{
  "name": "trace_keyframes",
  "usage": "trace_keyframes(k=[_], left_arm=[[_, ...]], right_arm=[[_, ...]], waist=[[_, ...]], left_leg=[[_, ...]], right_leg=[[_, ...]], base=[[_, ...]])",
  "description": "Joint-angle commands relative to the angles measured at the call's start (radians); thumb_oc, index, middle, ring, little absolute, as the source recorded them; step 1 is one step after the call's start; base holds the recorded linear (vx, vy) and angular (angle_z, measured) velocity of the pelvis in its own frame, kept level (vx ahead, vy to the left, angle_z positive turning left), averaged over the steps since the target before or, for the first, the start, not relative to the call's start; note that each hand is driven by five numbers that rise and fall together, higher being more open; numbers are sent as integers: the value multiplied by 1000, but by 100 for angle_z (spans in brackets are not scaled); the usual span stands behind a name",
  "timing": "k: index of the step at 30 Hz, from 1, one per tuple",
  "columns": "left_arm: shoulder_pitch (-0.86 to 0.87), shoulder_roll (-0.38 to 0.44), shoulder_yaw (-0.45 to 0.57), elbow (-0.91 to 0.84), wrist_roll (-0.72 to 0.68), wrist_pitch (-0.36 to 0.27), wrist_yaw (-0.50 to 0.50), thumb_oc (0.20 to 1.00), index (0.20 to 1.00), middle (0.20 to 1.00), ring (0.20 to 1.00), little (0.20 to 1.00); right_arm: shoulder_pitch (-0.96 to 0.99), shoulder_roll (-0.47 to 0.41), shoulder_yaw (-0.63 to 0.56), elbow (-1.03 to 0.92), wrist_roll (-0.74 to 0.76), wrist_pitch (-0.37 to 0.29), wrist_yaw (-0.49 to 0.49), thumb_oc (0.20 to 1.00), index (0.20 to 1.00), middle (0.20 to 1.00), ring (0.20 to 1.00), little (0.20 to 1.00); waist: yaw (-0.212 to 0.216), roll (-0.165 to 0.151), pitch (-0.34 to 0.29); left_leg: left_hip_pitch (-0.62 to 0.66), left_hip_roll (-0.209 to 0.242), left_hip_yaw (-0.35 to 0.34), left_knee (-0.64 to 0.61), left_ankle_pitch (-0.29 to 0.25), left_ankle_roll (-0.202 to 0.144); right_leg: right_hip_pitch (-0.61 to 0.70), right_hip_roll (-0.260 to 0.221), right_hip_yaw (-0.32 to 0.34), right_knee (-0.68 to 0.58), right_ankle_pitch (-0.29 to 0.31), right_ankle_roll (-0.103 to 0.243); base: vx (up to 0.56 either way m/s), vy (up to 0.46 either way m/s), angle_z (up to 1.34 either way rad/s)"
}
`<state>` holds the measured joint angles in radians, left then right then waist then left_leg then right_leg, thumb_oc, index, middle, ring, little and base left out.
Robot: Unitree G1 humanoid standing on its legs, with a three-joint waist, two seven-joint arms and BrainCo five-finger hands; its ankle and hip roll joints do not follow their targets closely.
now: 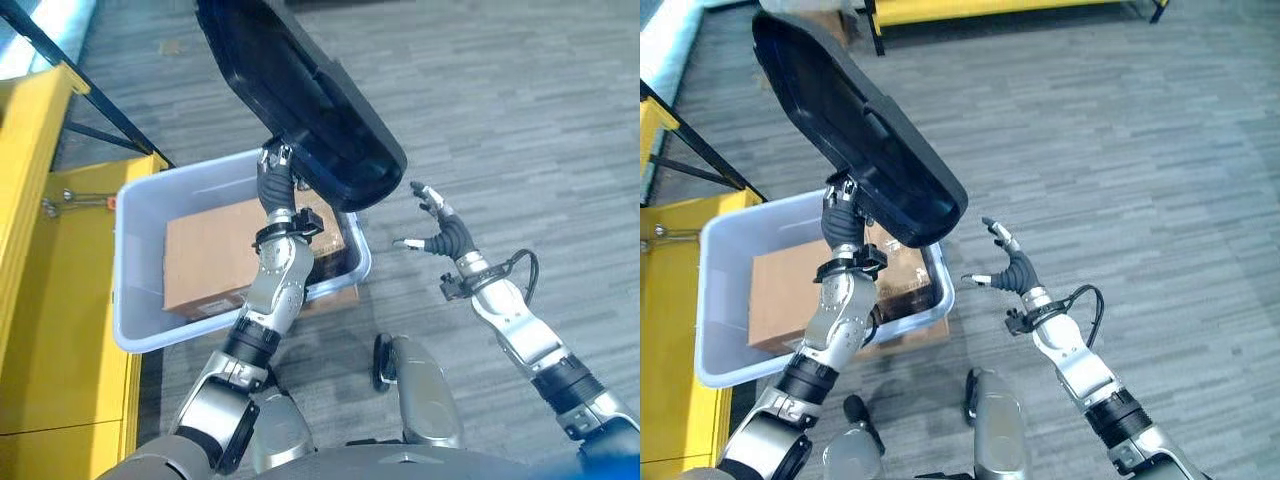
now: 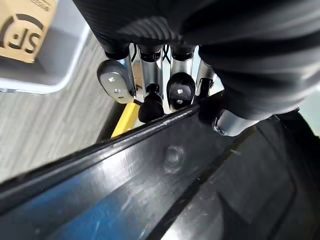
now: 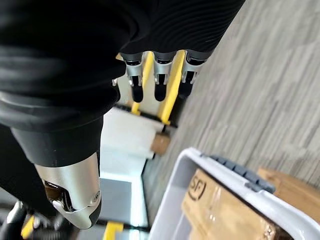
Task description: Move parts from the plastic box to the shelf.
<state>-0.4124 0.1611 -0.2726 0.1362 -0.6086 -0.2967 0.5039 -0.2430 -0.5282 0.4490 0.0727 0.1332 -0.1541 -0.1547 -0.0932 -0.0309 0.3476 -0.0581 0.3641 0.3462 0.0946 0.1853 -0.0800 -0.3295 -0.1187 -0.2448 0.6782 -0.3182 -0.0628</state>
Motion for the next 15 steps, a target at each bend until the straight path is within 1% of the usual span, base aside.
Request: trace_keyframes(k=[1, 2, 3, 4, 5, 6, 7, 8, 9, 10, 11, 12, 15], left_arm=[[-44, 32, 5, -110, 55, -38, -68, 200, 200, 200, 200, 200], [-36, 35, 0, -107, 50, -34, -88, 200, 200, 200, 200, 200], [-30, 40, -10, -103, 48, -38, -99, 200, 200, 200, 200, 200], [-24, 47, -17, -110, 50, -35, -97, 200, 200, 200, 200, 200], [-19, 54, -21, -117, 46, -25, -100, 200, 200, 200, 200, 200], [-12, 61, -27, -125, 33, -8, -112, 200, 200, 200, 200, 200], [-6, 65, -29, -130, 24, 1, -119, 200, 200, 200, 200, 200], [1, 68, -29, -135, 22, 6, -124, 200, 200, 200, 200, 200], [39, 81, -27, -165, 13, 33, -149, 200, 200, 200, 200, 200], [79, 90, -27, -190, 9, 67, -182, 200, 200, 200, 200, 200], [90, 90, -25, -189, 5, 81, -204, 200, 200, 200, 200, 200], [108, 82, -35, -193, 20, 116, -229, 200, 200, 200, 200, 200], [147, 93, -40, -211, 43, 154, -252, 200, 200, 200, 200, 200]], right_arm=[[31, 33, -30, -48, -5, -81, -16, 1000, 1000, 1000, 1000, 1000], [52, 26, -37, -46, -5, -88, -24, 1000, 1000, 1000, 1000, 1000], [63, 21, -33, -37, 0, -101, -33, 1000, 1000, 1000, 1000, 1000], [67, 18, -26, -30, -1, -113, -37, 1000, 1000, 1000, 1000, 1000], [70, 17, -20, -25, -3, -121, -42, 1000, 1000, 1000, 1000, 1000], [76, 15, -18, -26, 0, -120, -51, 1000, 1000, 1000, 1000, 1000], [79, 14, -19, -26, 0, -120, -51, 1000, 1000, 1000, 1000, 1000], [79, 13, -21, -25, -2, -121, -48, 1000, 1000, 1000, 1000, 1000], [82, 18, -22, -27, -2, -114, -50, 1000, 1000, 1000, 1000, 1000], [93, 38, -28, -36, -14, -105, -61, 1000, 1000, 1000, 1000, 1000], [97, 47, -28, -34, -16, -102, -70, 1000, 1000, 1000, 1000, 1000], [88, 70, -15, -20, 0, -82, -90, 1000, 1000, 1000, 1000, 1000], [97, 95, -8, -19, -2, -71, -77, 1000, 1000, 1000, 1000, 1000]], waist=[[-28, -39, 10], [-29, -32, 2], [-22, -25, -3], [-14, -20, -6], [-8, -17, -11], [-3, -16, -19], [0, -16, -25], [5, -18, -32], [26, -16, -51], [49, -8, -65], [57, -7, -71], [78, -4, -91], [106, 13, -127]], left_leg=[[50, 159, 127, 59, 101, -153], [57, 142, 182, 36, 82, -149], [54, 111, 175, 29, 82, -146], [41, 73, 148, 34, 70, -136], [27, 46, 134, 53, 54, -128], [16, 25, 133, 90, 27, -117], [13, 1, 134, 125, -10, -103], [14, -34, 132, 153, -55, -84], [6, -123, 112, 201, -128, -50], [-14, -158, 106, 187, -140, -45], [-13, -154, 108, 168, -135, -45], [33, -200, 105, 78, -180, -7], [116, -264, 65, -106, -142, 5]], right_leg=[[195, -78, -111, -259, 126, 119], [220, -88, -165, -279, 131, 122], [237, -78, -175, -302, 141, 121], [248, -60, -166, -324, 147, 118], [262, -47, -162, -351, 153, 116], [280, -39, -165, -386, 164, 114], [290, -37, -167, -412, 175, 115], [297, -38, -165, -433, 187, 116], [330, -28, -157, -504, 225, 128], [362, -19, -163, -553, 249, 139], [376, -22, -174, -561, 250, 139], [386, -37, -191, -575, 271, 157], [400, -45, -195, -633, 323, 200]], base=[[2, -186, 144], [-18, -140, 166], [-24, -175, 136], [-15, -124, 94], [-18, -126, 75], [-31, -122, 49], [-46, -106, 12], [-37, -66, 11], [-55, -25, 36], [-39, 15, 49], [-73, 165, 55], [-64, 260, 48], [-76, 241, 43]])
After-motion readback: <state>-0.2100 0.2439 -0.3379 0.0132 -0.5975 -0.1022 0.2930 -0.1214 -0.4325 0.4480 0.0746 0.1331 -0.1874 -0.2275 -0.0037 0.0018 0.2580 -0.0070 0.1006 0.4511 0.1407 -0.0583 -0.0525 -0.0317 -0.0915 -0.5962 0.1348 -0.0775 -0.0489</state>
